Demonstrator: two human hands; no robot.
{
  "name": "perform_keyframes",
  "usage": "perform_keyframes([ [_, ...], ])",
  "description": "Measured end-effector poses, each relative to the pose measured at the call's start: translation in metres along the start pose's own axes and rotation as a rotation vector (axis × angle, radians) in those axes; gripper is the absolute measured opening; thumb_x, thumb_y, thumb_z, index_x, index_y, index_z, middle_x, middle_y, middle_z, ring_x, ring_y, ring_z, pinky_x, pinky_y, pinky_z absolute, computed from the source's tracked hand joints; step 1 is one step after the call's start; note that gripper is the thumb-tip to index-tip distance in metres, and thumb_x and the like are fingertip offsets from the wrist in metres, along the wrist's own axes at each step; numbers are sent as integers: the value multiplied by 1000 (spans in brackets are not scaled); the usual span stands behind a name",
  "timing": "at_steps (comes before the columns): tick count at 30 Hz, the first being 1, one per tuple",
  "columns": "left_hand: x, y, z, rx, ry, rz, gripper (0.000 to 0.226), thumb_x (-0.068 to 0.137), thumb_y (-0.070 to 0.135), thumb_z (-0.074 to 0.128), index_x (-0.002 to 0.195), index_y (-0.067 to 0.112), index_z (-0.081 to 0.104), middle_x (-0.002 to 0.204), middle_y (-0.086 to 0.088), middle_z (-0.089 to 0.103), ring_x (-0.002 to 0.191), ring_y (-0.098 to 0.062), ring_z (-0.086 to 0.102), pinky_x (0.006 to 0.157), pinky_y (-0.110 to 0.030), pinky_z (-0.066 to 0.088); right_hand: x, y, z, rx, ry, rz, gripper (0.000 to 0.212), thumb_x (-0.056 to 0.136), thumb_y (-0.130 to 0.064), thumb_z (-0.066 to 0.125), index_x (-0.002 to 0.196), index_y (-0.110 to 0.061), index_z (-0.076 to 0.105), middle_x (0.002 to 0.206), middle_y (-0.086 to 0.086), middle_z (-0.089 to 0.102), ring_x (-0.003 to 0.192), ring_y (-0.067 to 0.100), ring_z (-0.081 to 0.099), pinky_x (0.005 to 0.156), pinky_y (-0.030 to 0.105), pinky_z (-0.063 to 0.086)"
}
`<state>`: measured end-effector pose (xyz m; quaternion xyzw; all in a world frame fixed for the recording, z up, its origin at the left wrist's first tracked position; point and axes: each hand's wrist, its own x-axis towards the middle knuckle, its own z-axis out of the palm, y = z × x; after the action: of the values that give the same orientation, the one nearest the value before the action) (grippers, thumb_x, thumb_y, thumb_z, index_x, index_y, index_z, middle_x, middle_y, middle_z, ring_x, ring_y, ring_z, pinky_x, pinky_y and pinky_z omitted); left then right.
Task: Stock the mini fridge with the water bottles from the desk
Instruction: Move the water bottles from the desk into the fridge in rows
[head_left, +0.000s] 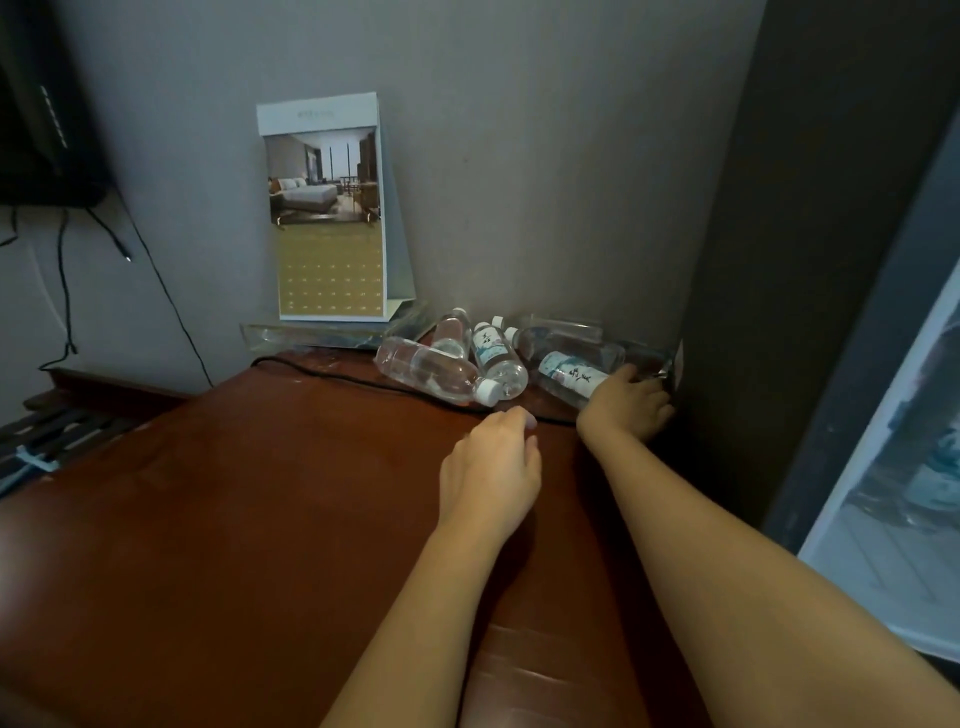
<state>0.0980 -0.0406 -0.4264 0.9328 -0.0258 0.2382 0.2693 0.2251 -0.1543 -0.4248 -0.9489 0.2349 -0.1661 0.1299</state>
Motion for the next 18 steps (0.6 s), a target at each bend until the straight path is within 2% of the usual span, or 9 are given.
perform_keyframes([
  [4, 1, 0, 1, 22, 19, -1, 25, 95, 28, 43, 117, 27, 52, 115, 7, 58, 101, -22, 59, 73, -30, 40, -22, 6, -1, -54, 51, -97, 37, 96, -14, 43, 131, -11, 33, 129, 23, 49, 118, 34, 47, 96, 39, 34],
  [8, 1, -2, 0, 22, 19, -8, 30, 93, 26, 46, 123, 26, 50, 119, 6, 54, 107, -20, 56, 77, -31, 42, -57, 20, -4, 22, -22, -116, 47, 96, -22, 45, 136, -11, 25, 132, 20, 45, 119, 33, 48, 97, 38, 34],
  [10, 0, -5, 1, 35, 6, 28, 41, 90, 18, 48, 130, 26, 45, 125, 5, 48, 116, -17, 48, 84, -32, 45, -77, 28, -11, -18, -20, -201, 45, 96, -22, 44, 135, -11, 26, 133, 19, 44, 120, 33, 46, 97, 38, 33],
  [13, -1, -9, 0, 41, -40, 104, 70, 78, 0, 51, 140, 30, 34, 134, 3, 38, 126, -18, 36, 94, -31, 42, -106, 42, -27, -72, -10, -379, 46, 96, -23, 42, 137, -11, 24, 131, 16, 44, 119, 31, 44, 97, 39, 32],
  [15, -2, -11, -1, 96, -96, 174, 79, 73, 1, 53, 142, 33, 31, 142, 3, 34, 132, -18, 28, 106, -31, 30, -126, 55, -39, -95, -34, -501, 53, 94, -24, 43, 140, -12, 20, 132, 14, 41, 120, 31, 41, 99, 39, 30],
  [18, -6, -11, -5, 180, -219, 208, 68, 72, 14, 57, 135, 33, 41, 138, 9, 42, 137, -13, 25, 115, -35, 4, -150, 73, -52, -89, -87, -621, 61, 90, -24, 45, 142, -14, 15, 134, 13, 36, 121, 30, 36, 103, 39, 26],
])
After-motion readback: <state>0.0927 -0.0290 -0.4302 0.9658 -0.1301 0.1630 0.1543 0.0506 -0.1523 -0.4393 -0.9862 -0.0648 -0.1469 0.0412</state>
